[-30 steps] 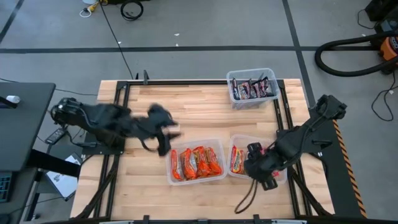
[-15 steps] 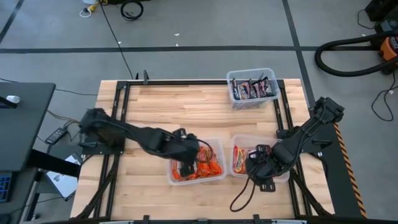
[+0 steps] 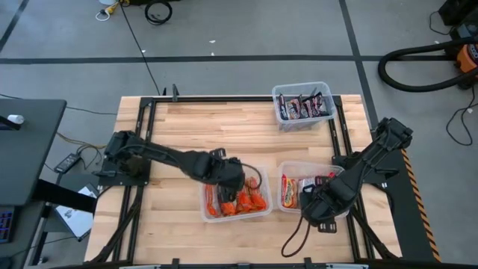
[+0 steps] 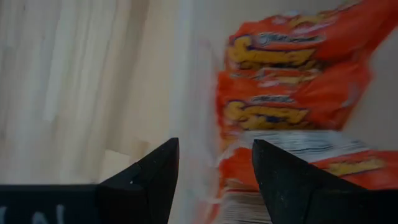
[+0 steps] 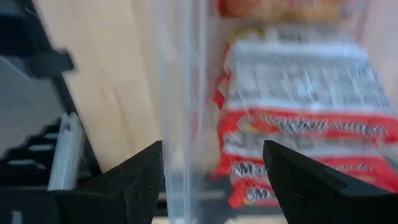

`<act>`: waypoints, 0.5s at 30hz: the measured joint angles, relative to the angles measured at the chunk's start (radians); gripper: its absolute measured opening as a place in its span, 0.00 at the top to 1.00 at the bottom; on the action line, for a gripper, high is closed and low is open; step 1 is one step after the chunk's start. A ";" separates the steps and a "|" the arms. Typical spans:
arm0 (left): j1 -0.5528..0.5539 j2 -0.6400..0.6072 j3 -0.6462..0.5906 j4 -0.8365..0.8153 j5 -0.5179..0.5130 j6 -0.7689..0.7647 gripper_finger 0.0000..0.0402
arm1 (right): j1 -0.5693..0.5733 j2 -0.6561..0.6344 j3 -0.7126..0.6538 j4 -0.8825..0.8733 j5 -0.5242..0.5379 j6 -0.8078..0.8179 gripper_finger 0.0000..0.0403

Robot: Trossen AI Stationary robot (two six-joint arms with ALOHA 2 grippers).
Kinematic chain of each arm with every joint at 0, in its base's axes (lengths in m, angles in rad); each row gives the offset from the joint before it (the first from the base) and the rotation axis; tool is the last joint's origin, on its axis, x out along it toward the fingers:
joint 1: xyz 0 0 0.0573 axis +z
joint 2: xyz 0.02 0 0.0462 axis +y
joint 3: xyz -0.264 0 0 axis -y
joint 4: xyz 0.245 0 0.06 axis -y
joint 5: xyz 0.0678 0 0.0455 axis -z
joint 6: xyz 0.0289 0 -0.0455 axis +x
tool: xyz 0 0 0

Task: Sort Maruchan noodles
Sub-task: Adjust the transparent bins

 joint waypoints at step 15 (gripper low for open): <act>0.139 -0.004 0.007 -0.089 -0.062 0.214 0.49 | -0.132 -0.038 -0.048 -0.185 0.137 -0.142 0.31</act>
